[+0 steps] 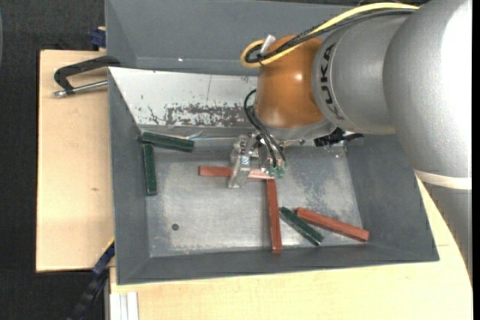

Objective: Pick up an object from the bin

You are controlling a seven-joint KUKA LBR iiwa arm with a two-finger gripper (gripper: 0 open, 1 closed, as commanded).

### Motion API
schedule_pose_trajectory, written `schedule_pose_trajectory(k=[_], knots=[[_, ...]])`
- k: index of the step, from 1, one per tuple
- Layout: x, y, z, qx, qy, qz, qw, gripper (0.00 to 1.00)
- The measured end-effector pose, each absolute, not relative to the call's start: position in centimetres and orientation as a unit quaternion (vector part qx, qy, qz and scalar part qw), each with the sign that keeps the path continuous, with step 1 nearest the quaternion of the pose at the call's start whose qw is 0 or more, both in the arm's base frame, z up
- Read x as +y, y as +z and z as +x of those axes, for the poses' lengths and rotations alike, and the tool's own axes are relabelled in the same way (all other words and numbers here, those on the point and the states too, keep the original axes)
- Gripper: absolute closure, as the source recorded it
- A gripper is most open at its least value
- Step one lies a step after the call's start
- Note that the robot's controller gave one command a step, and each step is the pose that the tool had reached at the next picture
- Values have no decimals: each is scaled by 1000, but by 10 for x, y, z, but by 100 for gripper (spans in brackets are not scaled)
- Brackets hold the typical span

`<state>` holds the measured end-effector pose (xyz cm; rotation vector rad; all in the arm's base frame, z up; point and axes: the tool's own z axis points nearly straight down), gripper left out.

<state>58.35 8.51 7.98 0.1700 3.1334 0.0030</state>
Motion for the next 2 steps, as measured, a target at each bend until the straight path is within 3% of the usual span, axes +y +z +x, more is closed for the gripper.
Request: schedule_pose_trajectory(k=[1,2], knots=[[85,80,584,999,1,54,2,100],[61,222,542,997,1,71,2,100]])
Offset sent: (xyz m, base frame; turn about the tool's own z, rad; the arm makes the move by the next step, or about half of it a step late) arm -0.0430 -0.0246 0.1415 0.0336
